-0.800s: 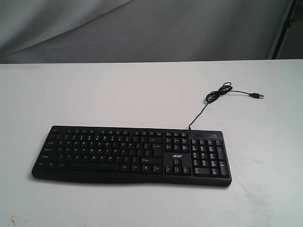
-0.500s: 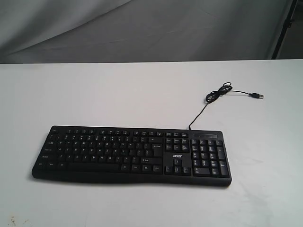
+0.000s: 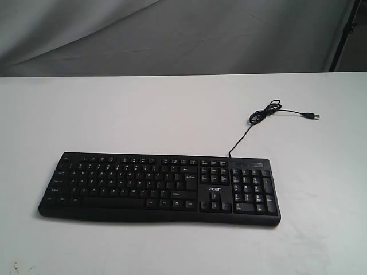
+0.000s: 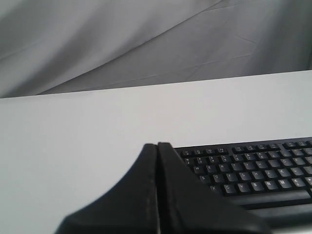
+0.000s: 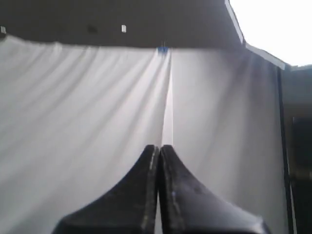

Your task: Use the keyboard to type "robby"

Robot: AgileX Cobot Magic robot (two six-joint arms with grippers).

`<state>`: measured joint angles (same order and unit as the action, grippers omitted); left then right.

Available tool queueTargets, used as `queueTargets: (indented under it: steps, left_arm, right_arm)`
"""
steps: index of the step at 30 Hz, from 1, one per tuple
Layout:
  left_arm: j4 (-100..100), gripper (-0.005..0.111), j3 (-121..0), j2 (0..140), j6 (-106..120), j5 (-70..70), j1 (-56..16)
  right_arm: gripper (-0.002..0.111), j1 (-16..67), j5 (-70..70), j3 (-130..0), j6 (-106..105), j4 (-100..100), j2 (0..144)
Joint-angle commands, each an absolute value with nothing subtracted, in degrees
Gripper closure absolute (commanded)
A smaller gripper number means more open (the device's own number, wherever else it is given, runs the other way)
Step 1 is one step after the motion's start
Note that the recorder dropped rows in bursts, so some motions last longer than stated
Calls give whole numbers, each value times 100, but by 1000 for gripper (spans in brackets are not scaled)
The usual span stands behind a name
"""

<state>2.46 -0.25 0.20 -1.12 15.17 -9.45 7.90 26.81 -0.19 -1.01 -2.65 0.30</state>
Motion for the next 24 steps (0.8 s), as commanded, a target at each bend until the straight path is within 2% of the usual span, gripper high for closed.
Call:
queueTargets:
  steps: [1,3,6,8,9,11,16,20,24]
  left_arm:
    - [274,107,0,0,-128,1486,-982]
    - [274,107,0,0,-128,1486,-982]
    - [274,107,0,0,-128,1486,-982]
    - [274,107,0,0,-128,1486,-982]
    - [274,107,0,0,-128,1486,-982]
    - [274,107,0,0,-128,1486,-982]
    - [274,107,0,0,-128,1486,-982]
    - [274,107,0,0,-128,1486,-982]
    - [274,107,0,0,-128,1486,-982]
  right_arm:
    - [108,739,4498,0,-107,-217,0]
    - [108,739,5482,0,1005,-217,0]
    - [108,739,5822,-69,2597,-82,0]
    - [108,739,3644,-892,2767,-381,0]
    - [108,739,1895,-1732,2755,-585,109]
    - [108,739,82,-2976,2608,-716,1059]
    - [108,750,-453,-5065,1772,-757,3347]
    - [108,750,-3069,-6945,-1398,-746,5087]
    - [108,750,-3963,-8128,-1769,-497,6089]
